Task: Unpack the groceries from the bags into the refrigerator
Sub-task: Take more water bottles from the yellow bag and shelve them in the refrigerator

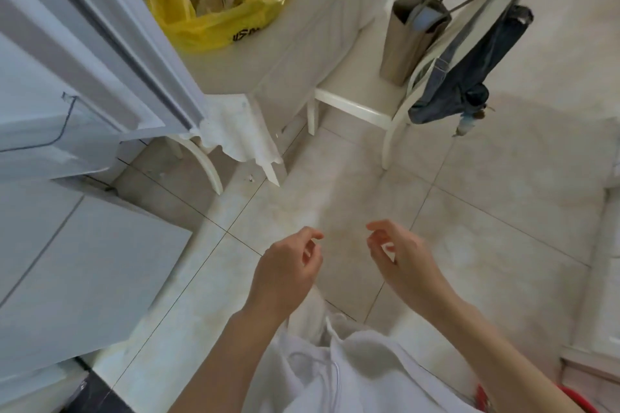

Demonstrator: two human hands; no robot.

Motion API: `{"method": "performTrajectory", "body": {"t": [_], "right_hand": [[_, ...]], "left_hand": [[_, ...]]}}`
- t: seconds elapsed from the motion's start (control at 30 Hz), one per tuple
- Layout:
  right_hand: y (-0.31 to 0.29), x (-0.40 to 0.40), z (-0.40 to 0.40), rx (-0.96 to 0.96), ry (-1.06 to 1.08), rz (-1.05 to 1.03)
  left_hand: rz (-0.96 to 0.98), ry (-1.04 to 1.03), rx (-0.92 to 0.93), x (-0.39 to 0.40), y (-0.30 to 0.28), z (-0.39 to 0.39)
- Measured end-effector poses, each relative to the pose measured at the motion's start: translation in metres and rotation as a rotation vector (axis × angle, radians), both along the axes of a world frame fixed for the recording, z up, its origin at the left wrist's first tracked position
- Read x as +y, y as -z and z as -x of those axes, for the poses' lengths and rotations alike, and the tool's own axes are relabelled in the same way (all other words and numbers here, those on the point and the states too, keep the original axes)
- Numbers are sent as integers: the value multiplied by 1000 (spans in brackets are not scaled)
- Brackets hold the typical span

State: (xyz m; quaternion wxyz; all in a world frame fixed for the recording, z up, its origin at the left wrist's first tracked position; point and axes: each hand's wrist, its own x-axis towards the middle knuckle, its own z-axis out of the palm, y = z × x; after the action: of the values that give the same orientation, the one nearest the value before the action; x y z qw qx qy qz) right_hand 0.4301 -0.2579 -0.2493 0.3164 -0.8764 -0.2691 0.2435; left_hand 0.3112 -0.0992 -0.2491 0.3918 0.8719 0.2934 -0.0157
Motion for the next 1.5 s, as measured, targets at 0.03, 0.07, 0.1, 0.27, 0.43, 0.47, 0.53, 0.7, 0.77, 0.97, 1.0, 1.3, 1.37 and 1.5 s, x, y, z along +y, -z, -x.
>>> {"method": "performTrajectory", "body": {"t": [0.03, 0.07, 0.1, 0.27, 0.43, 0.47, 0.53, 0.7, 0.77, 0.97, 1.0, 1.3, 1.37, 1.5], "right_hand": [[1, 5, -11, 1, 7, -5], [1, 11, -23, 1, 9, -9], [0, 18, -35, 0, 7, -14], [-13, 71, -111, -41, -61, -29], [-26, 129, -193, -125, -103, -24], [-27, 141, -209, -132, -111, -28], [-28, 163, -236, -153, -127, -33], [-26, 212, -292, -171, -206, -20], [-26, 231, -314, -156, -261, -3], [-16, 284, -394, -134, -392, 37], [-16, 294, -408, -130, -419, 38], [-30, 403, -524, -99, -659, -53], [-30, 431, -540, -103, -700, -37], [-26, 484, -559, -110, -784, 19]], "left_hand": [[-6, 2, 4, 5, 1, -11], [-12, 2, 10, 12, 2, -21], [-17, 0, 16, 19, 3, -33], [-22, -35, 54, 67, 10, -97], [-49, -24, 42, 128, 3, -172], [-55, -27, 33, 141, 1, -186], [-68, -43, 15, 165, -1, -213], [-71, -135, -24, 212, -2, -263], [-68, -175, -26, 226, 1, -278], [-57, -325, -19, 256, 18, -319], [-52, -357, -11, 263, 21, -327], [-114, -639, -13, 319, 23, -420], [-138, -651, -5, 332, 23, -434], [-163, -661, 32, 367, 25, -448]]}}
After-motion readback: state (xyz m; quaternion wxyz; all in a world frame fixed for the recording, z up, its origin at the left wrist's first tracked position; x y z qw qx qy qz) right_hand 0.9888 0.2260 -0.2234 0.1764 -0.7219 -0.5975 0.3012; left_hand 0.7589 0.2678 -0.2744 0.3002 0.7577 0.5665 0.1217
